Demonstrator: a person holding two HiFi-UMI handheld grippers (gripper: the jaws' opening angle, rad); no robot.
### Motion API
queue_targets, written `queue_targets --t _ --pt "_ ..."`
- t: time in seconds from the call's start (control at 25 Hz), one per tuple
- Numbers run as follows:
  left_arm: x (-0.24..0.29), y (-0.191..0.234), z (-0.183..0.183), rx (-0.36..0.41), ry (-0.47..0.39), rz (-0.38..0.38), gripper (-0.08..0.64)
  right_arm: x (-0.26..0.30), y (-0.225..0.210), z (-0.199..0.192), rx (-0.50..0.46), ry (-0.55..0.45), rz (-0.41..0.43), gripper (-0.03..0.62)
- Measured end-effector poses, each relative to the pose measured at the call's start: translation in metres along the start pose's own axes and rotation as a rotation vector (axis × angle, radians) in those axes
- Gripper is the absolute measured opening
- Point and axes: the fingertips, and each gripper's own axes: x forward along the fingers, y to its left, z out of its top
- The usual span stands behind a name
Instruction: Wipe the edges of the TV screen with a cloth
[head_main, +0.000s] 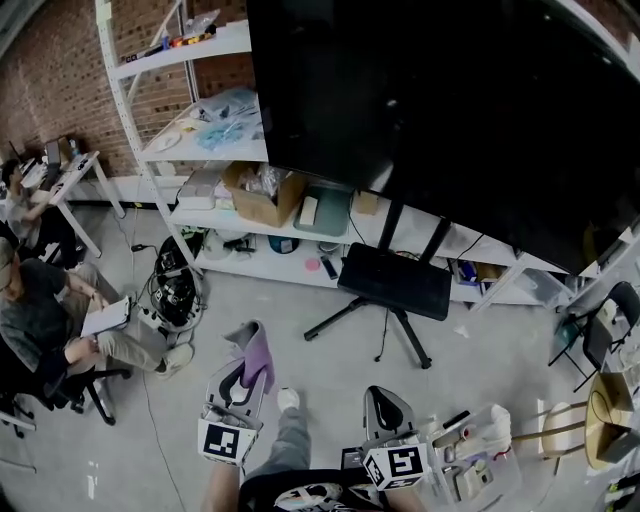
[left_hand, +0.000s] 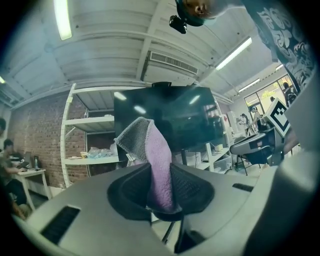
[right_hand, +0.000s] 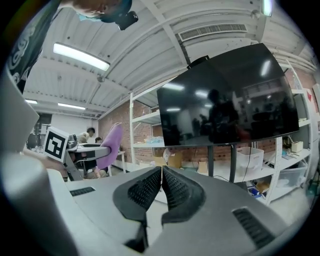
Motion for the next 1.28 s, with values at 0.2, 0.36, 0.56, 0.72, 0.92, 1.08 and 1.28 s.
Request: queue_targets --t 0.2,0.36,0.56,0.72,0.92,1.08,1.28 --pt "0.091 0.077 -0.002 -0.003 0.002 0.0 0.104 0.097 -0.01 0.024 0.003 0.011 -0.016 0.03" --pt "0.164 0.138 -0.007 -0.006 -0.012 -0.007 0.104 0.175 -0.017 0.042 -0.003 0.023 -0.033 0.029" --pt "0.235 0.206 -0.014 -0.011 0.014 -0.01 0.104 0.266 -0.028 0.06 0.002 0.028 -0.056 0.029" --pt "0.286 0.25 -0.032 -0.003 0.091 0.009 0.104 0.316 -0.041 0.069 0.015 0.048 -0.072 0.03" --pt "0.339 0.28 -0.044 0.013 0.11 0.019 0.104 0.357 -0.067 0.071 0.029 0.074 -0.091 0.03" --pt "0.379 0.29 -0.055 0.017 0.123 0.045 0.104 0.388 -0.091 0.077 0.033 0.064 -0.069 0.03" --pt "0.424 0.299 -0.057 0.106 0.152 0.129 0.104 0.428 -0.115 0.088 0.021 0.054 0.011 0.03"
